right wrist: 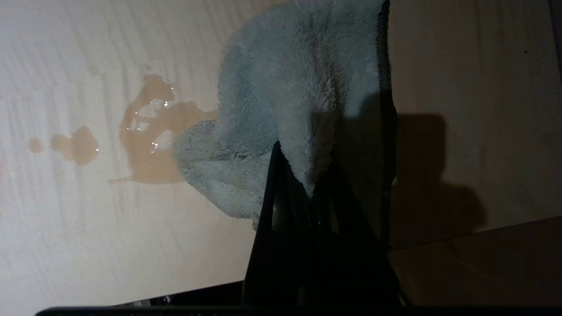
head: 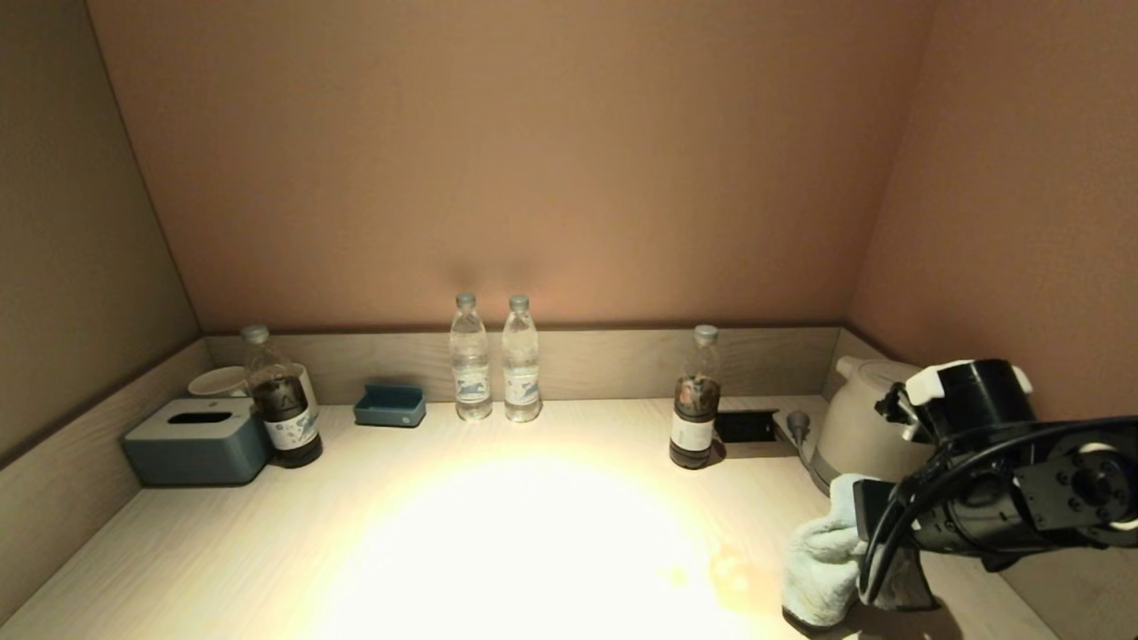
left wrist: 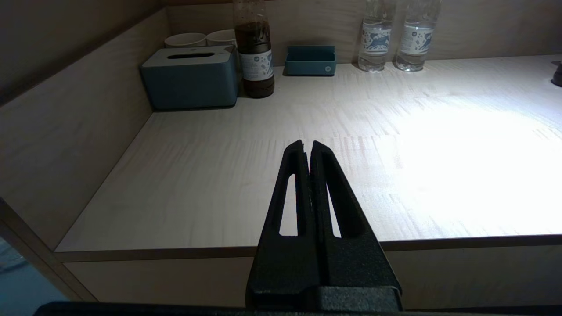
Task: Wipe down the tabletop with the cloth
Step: Sweep the stains on the table
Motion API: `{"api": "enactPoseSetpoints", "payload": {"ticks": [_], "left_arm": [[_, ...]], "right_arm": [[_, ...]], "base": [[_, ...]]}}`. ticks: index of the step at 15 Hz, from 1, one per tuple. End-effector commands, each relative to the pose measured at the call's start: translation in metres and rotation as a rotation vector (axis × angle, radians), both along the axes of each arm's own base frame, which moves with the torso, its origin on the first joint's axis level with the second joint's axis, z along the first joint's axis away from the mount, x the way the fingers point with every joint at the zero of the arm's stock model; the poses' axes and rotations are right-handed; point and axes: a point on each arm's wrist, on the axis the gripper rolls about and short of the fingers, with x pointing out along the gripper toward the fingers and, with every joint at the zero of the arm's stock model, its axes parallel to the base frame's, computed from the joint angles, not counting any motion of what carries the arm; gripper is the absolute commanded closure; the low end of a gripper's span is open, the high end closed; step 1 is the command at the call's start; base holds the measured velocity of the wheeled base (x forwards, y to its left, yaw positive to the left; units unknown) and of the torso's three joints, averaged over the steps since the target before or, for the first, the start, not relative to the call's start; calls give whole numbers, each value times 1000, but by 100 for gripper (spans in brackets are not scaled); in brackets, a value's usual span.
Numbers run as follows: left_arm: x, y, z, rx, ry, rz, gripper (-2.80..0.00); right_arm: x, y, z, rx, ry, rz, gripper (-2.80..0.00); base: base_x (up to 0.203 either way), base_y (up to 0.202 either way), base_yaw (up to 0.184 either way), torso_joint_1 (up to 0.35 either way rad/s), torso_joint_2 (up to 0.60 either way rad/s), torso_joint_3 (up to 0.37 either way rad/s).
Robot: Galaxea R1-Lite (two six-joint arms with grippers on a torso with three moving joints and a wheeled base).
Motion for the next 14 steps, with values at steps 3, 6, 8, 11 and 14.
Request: {"api": "enactPoseSetpoints", "payload": {"ticks": [3, 6, 8, 11, 14], "left_arm": [[0, 0, 0, 1, 0, -1, 0], [0, 0, 0, 1, 0, 1, 0], [0, 0, 0, 1, 0, 0, 0], [0, 0, 0, 0, 0, -1, 0], [0, 0, 0, 0, 0, -1, 0]], "right_arm": [[-4, -7, -20, -8, 86, -15, 0], [4, -7, -43, -6, 185, -12, 0], [10, -5, -57, -1, 234, -4, 0], [18, 0, -68, 0, 270, 17, 0], [25, 4, -71, -1, 275, 33, 0]], "base": [[0, 0, 0, 0, 0, 0], [0, 0, 0, 0, 0, 0], [0, 0, 0, 0, 0, 0], [0, 0, 0, 0, 0, 0], [0, 0, 0, 0, 0, 0]]}}
